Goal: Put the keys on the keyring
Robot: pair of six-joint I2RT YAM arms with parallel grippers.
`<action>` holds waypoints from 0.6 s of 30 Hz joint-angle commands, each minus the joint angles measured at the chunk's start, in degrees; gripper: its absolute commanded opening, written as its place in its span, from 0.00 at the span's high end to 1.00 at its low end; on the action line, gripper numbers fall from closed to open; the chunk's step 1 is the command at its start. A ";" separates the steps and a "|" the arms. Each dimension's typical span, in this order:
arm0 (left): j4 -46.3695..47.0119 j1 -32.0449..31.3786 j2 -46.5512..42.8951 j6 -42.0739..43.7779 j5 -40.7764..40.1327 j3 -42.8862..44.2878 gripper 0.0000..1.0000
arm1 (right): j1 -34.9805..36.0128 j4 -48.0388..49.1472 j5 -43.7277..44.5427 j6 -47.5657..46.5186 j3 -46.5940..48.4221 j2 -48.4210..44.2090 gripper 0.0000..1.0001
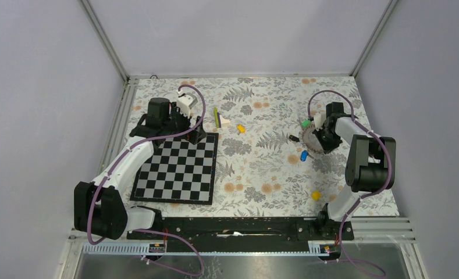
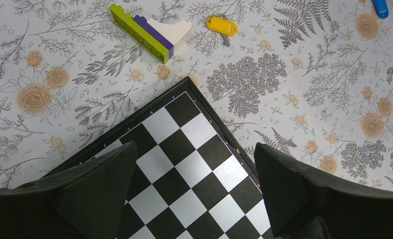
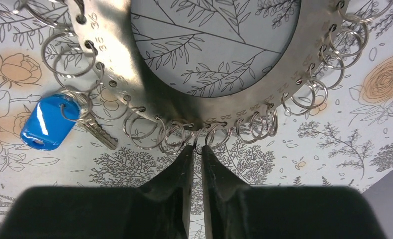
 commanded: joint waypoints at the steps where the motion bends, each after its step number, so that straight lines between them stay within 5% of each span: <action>1: 1.08 -0.22 -0.13 0.96 1.75 1.99 0.01 | -0.31 -2.04 -0.34 -1.57 2.69 -0.09 0.86; 8: 1.12 -0.23 -0.04 1.05 1.98 1.90 0.01 | -0.26 -5.30 -5.78 -0.51 3.16 -1.35 1.00; 18: 1.15 -0.40 -0.10 1.05 2.18 1.90 0.01 | -0.26 -6.49 -9.13 1.84 3.43 -5.11 1.00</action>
